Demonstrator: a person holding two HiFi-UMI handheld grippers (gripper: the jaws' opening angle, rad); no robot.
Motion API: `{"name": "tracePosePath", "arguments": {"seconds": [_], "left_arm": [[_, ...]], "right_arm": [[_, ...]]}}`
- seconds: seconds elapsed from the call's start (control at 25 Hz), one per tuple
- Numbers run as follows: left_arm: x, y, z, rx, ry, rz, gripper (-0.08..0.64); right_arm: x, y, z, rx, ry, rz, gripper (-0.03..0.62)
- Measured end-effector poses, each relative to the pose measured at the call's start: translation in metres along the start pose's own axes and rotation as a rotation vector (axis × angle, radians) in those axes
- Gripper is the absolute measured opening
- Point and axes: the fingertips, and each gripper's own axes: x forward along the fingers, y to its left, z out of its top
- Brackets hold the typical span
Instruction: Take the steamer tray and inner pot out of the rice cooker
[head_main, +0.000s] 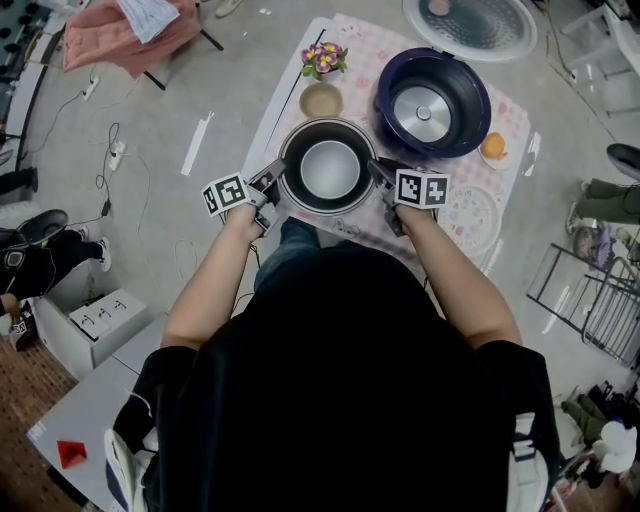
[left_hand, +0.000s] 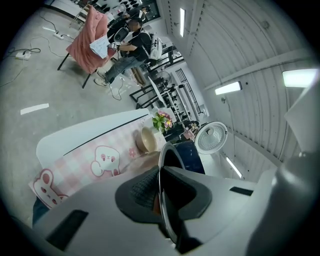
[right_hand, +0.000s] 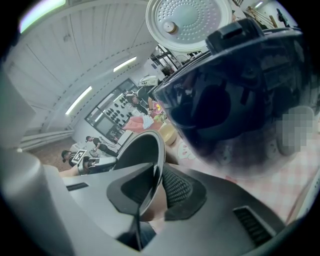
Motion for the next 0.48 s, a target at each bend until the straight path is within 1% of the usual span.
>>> {"name": "tracePosePath", "arguments": {"seconds": [0.2, 0.28, 0.4, 0.48], "left_arm": [[0.0, 0.001, -0.0006, 0.002, 0.012, 0.0, 0.04], [0.0007, 0.0014, 0.0001, 0.022, 0.02, 0.003, 0.04], [0.002, 0.0011, 0.0004, 0.076, 0.049, 0.017, 0.04], [0.0015, 0.0003, 0.0038, 0.093, 0.055, 0.027, 0.041]], "right_arm": [[0.0005, 0.0024, 0.0013, -0.033, 0.007, 0.01, 0.067], [0.0016, 0.0019, 0.0027, -0.072, 0.016, 0.0, 0.074], [0.0022, -0.0005, -0.0007, -0.132, 0.027, -0.029, 0.083], [0.0008, -0.001, -0.0011, -0.191, 0.03, -0.055, 0.092]]}}
